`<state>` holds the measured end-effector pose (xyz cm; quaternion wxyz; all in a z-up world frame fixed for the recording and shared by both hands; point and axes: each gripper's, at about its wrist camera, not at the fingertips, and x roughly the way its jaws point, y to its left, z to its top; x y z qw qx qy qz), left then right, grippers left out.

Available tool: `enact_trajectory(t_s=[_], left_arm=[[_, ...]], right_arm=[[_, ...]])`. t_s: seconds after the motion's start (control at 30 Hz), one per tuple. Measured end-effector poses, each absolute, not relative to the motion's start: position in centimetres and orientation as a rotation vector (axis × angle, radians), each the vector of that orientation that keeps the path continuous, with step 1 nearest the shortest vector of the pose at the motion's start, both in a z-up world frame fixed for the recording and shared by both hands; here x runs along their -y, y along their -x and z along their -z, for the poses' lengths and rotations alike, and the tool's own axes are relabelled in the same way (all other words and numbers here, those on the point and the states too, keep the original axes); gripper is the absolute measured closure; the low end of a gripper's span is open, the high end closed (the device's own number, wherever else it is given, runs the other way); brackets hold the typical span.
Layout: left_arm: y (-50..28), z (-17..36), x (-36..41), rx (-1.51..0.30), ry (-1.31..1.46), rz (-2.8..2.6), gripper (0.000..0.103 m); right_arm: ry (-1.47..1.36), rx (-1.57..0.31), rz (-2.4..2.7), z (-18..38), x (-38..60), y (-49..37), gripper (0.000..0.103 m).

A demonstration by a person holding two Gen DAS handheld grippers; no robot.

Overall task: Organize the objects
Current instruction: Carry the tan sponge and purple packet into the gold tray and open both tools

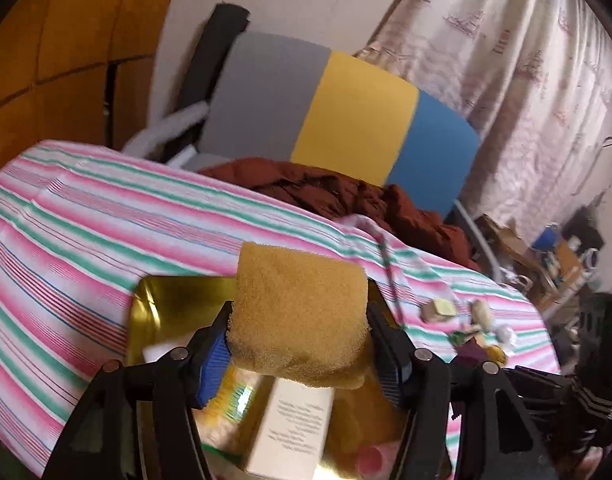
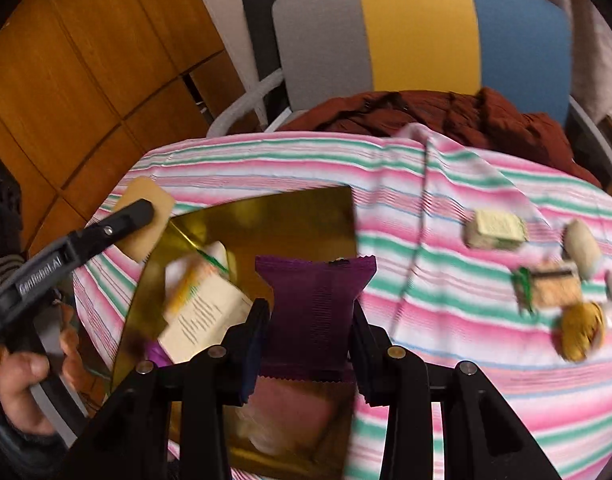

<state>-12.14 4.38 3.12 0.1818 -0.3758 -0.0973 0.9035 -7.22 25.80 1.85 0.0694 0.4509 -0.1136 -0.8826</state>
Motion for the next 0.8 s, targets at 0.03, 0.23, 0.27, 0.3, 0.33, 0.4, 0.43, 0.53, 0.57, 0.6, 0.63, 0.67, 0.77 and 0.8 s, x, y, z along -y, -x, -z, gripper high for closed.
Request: enact_trajectory(t_s=[0.03, 0.23, 0.27, 0.3, 0.33, 0.4, 0.43, 0.53, 0.57, 0.6, 0.63, 0.67, 0.77, 0.8], left_arm=[[12.3, -3.2, -4.4, 0.273, 1.061, -2.545, 0.036], [12.1, -2.6, -3.4, 0.315, 1.059, -2.554, 0.021], [12.1, -2.4, -3.2, 0.322, 1.073, -2.559, 0.021], [12.0, -2.2, -3.0, 0.326, 1.084, -2.563, 0.021], [11.8, -2.1, -2.7, 0.329, 1.086, -2.566, 0.021], [11.2, -1.8, -2.5, 0.315, 1.094, -2.583, 0.021], [10.6, -1.6, -2.4, 0.3, 1.098, -2.59, 0.021], [9.2, -1.2, -2.5, 0.261, 1.096, -2.61, 0.021], [8.9, -1.2, -2.5, 0.245, 1.093, -2.618, 0.021], [8.4, -1.2, -2.6, 0.224, 1.088, -2.628, 0.021], [7.9, -1.1, -2.7, 0.203, 1.085, -2.636, 0.021], [7.6, -1.1, -2.8, 0.191, 1.085, -2.64, 0.021], [6.6, -1.0, -3.2, 0.143, 1.082, -2.655, 0.021], [6.5, -1.0, -3.4, 0.125, 1.079, -2.659, 0.021]], right_arm=[[-1.351, 0.336, 2.666, -2.0, -25.4, 7.8, 0.064], [-1.3, 0.383, 2.692, -2.6, -24.5, 9.2, 0.032], [-1.296, 0.386, 2.688, -2.7, -24.5, 9.1, 0.032], [-1.298, 0.378, 2.683, -2.6, -24.4, 8.9, 0.032], [-1.305, 0.364, 2.683, -2.5, -24.3, 8.7, 0.032], [-1.32, 0.353, 2.684, -2.2, -24.1, 8.2, 0.03], [-1.323, 0.352, 2.681, -2.0, -24.0, 7.8, 0.026], [-1.323, 0.323, 2.689, -1.7, -23.4, 6.8, 0.015], [-1.322, 0.299, 2.696, -1.6, -23.2, 6.5, 0.014], [-1.325, 0.277, 2.707, -1.5, -23.0, 6.2, 0.014], [-1.327, 0.252, 2.723, -1.4, -22.8, 5.9, 0.013], [-1.324, 0.234, 2.737, -1.4, -22.7, 5.6, 0.012], [-1.308, 0.22, 2.769, -1.3, -22.6, 4.8, 0.009], [-1.303, 0.217, 2.779, -1.3, -22.6, 4.6, 0.009]])
